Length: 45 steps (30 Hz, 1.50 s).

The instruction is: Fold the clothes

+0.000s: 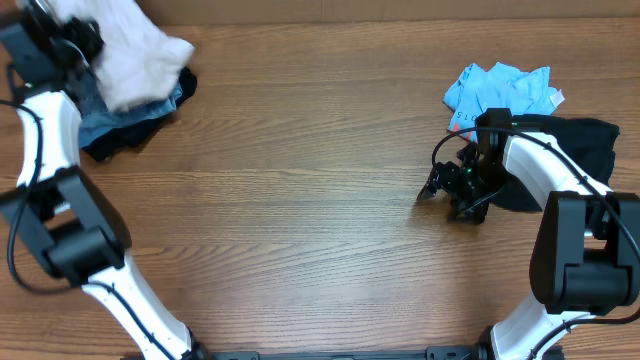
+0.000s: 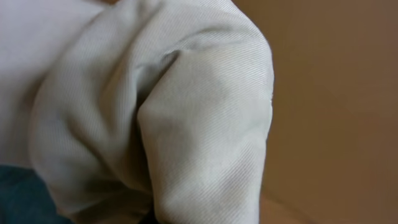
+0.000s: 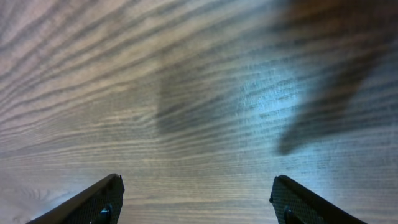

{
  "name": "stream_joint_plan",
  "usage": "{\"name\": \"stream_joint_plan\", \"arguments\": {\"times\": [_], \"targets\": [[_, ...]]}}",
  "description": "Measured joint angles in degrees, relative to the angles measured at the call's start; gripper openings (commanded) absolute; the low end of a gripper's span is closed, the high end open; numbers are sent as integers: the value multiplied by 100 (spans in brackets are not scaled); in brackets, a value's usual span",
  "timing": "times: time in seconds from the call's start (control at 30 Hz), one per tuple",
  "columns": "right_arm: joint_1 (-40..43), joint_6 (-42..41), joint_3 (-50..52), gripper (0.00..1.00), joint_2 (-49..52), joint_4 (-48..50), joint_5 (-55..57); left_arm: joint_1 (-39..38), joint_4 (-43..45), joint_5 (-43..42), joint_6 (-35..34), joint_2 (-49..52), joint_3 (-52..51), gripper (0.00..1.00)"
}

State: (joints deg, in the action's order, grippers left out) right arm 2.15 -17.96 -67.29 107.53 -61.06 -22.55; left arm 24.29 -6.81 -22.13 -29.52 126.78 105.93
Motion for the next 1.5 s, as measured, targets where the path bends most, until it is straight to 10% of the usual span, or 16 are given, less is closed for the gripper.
{"name": "stream_joint_plan", "arguments": {"times": [0.13,0.2,0.93,1.03,1.13,1.5], "targets": [[0,-2,0,80,2,-2,-4,411,-120,-636,-7,697,107,28],[0,-2,2,80,0,-2,-7,522,-245,-789,-20,695,175,100],[0,0,2,80,0,39,-146,1519,-1088,-2216,-632,741,144,100],[-4,-26,2,62,0,157,-149,1519,-1097,-2203,-490,741,144,100],[-162,-98,2,8,0,544,-96,1519,-1095,-2201,-442,741,144,100],[-1840,-463,-1722,4,-24,525,151,1519,-1097,-2175,-442,741,144,100]]}}
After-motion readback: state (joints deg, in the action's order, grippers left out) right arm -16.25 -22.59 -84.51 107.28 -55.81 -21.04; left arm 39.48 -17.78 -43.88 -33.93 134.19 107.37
